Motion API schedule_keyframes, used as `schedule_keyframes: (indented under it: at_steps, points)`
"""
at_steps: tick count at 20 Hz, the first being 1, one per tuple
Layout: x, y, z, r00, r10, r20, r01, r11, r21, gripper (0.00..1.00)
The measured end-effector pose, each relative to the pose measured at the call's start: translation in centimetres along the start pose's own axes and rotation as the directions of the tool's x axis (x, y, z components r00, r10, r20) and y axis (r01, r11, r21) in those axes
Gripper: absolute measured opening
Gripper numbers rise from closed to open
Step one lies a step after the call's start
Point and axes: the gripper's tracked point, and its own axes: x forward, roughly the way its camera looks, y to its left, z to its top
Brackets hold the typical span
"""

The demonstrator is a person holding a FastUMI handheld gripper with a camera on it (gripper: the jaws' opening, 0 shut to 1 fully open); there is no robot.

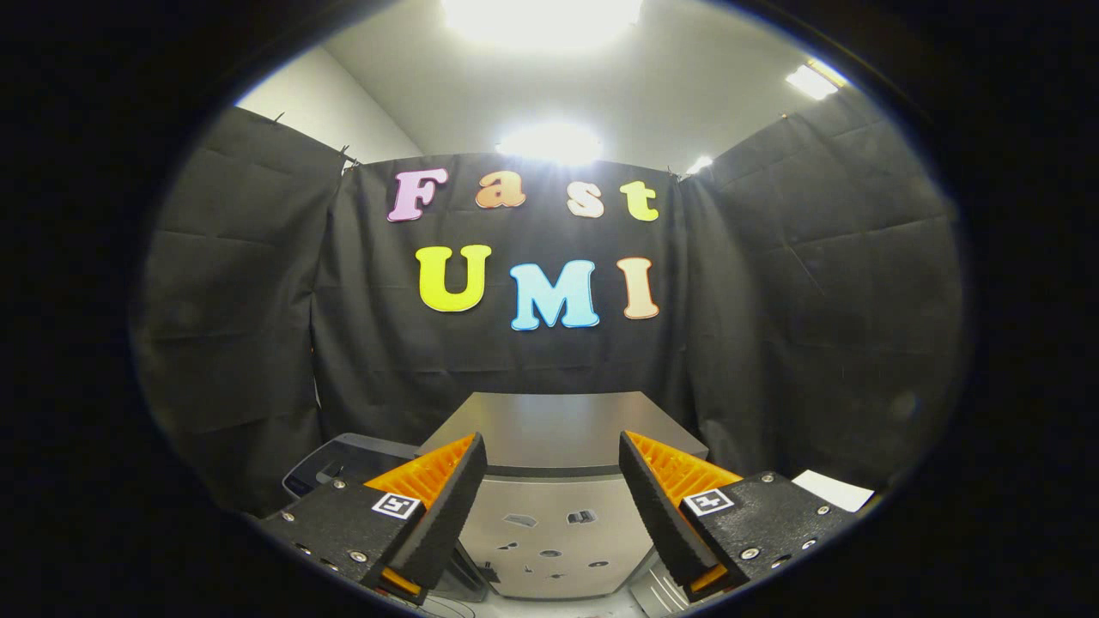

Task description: Put the clothes into the washing machine and then close the washing machine lid.

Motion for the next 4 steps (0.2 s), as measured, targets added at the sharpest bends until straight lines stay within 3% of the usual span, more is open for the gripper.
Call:
schedule_keyframes:
  at_steps: [4]
  points:
    - [-0.38,0.03,-0.32,1.000,0.005,-0.006,-0.005,1.000,0.018,0.96]
